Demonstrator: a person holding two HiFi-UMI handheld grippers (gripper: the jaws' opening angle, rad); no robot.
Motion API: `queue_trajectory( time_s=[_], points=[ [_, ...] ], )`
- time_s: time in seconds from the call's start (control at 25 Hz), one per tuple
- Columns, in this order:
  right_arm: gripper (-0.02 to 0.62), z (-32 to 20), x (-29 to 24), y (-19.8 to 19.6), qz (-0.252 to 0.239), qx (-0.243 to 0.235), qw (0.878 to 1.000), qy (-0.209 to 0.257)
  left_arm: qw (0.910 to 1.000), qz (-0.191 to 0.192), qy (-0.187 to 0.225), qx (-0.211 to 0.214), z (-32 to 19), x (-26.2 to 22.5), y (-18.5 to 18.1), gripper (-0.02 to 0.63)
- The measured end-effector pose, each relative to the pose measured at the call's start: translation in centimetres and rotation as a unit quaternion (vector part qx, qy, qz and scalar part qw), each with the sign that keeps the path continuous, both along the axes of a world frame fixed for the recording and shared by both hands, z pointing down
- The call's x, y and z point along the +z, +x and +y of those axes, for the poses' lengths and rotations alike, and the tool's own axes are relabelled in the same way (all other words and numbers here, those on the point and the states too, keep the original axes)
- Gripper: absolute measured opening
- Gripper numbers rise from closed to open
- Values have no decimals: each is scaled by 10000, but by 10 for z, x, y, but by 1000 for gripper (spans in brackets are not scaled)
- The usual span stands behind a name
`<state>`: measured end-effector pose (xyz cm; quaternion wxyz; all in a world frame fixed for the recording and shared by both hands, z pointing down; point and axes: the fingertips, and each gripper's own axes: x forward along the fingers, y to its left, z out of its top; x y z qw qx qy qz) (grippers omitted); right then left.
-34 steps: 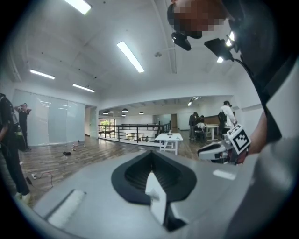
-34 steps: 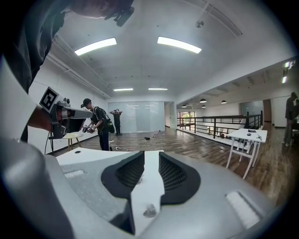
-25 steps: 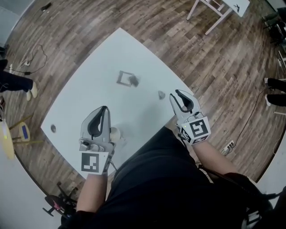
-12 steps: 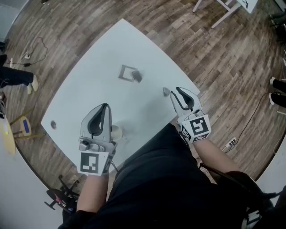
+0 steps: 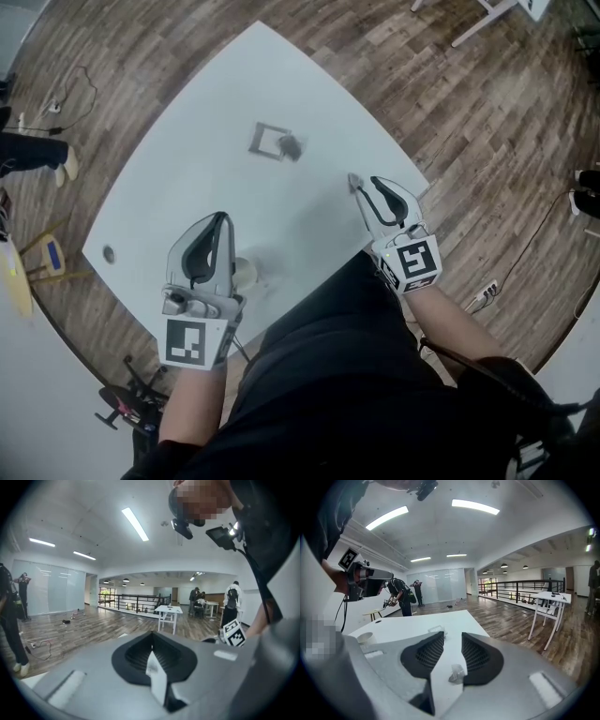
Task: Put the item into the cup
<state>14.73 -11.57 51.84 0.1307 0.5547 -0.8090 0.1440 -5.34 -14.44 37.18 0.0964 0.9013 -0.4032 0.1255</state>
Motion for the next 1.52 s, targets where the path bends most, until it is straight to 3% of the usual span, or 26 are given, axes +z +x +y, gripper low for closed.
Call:
queue_trajectory(
  time_s=[0.72,1.52],
  points=[
    [129,-1,51,-3,154,-210,9986,-466,9992,-258,-303,-40,0,17,0,-2],
    [134,-6,80,-7,631,-245,9915,-1115,9983,-241,-488,-221,0,28,-6,-2]
  ],
)
